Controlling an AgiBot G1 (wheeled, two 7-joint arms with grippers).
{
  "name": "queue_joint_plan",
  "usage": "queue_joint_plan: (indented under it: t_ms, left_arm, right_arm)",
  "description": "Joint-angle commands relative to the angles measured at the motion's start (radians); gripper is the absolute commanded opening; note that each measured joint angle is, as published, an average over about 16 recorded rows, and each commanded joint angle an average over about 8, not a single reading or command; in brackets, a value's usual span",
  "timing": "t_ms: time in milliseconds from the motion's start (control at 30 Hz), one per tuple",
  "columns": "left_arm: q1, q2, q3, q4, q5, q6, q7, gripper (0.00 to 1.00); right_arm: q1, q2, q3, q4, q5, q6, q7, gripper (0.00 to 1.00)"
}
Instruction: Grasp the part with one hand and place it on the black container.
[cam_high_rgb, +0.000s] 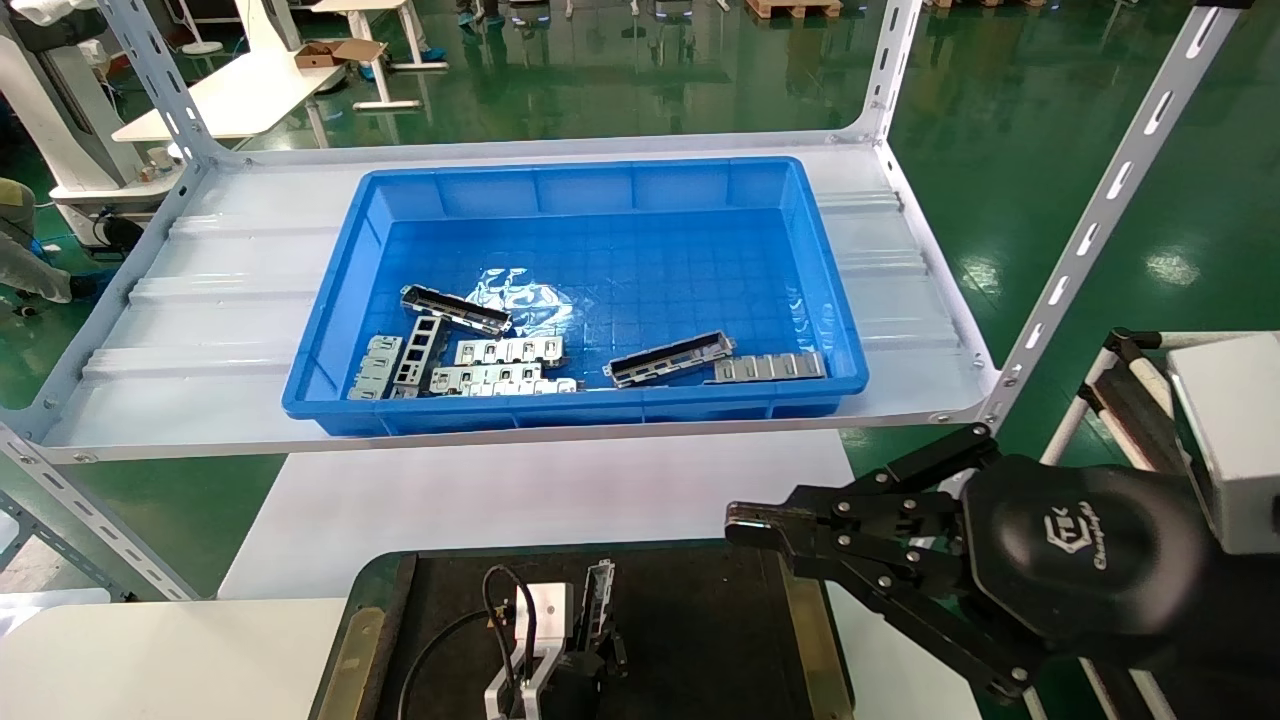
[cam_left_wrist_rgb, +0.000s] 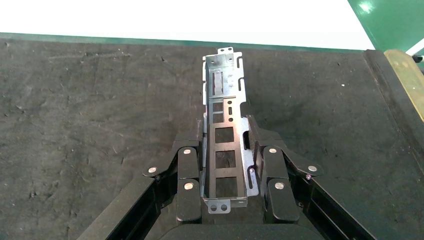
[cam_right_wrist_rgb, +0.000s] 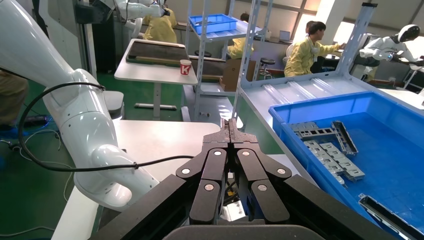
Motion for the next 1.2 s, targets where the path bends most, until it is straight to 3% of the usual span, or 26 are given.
queue_joint_plan:
  t_ms: [33, 200, 300, 333, 500, 567, 600, 1200]
  left_arm:
    - [0.004, 0.003, 0.000, 0.002, 0.004, 0.001, -0.005, 0.00]
    - [0.013, 0.008, 0.001, 0.015, 0.015, 0.006, -0.014, 0.00]
    - [0.018, 0.010, 0.001, 0.026, 0.021, 0.008, -0.019, 0.05]
    - [0.020, 0.011, 0.002, 0.029, 0.022, 0.009, -0.020, 0.12]
    - [0.025, 0.011, 0.003, 0.043, 0.026, 0.016, -0.025, 0.75]
    - [0.026, 0.010, 0.003, 0.044, 0.027, 0.017, -0.027, 0.95]
    - [0.027, 0.009, 0.002, 0.045, 0.028, 0.018, -0.028, 1.00]
    - [0.022, -0.014, -0.007, -0.006, 0.050, 0.024, -0.041, 1.00]
  right_arm:
    - [0.000, 0.000, 0.000, 0.000, 0.000, 0.000, 0.000, 0.00]
    - [0.000, 0.000, 0.000, 0.000, 0.000, 0.000, 0.000, 0.02]
    - [0.000, 0.000, 0.000, 0.000, 0.000, 0.000, 0.000, 0.12]
    - [0.000, 0.000, 0.000, 0.000, 0.000, 0.000, 0.000, 0.21]
    - [0.000, 0.000, 0.000, 0.000, 0.000, 0.000, 0.000, 0.79]
    - [0.000, 0.000, 0.000, 0.000, 0.000, 0.000, 0.000, 0.97]
    - [0.000, 0.000, 0.000, 0.000, 0.000, 0.000, 0.000, 1.00]
    - [0.000, 0.000, 0.000, 0.000, 0.000, 0.000, 0.000, 1.00]
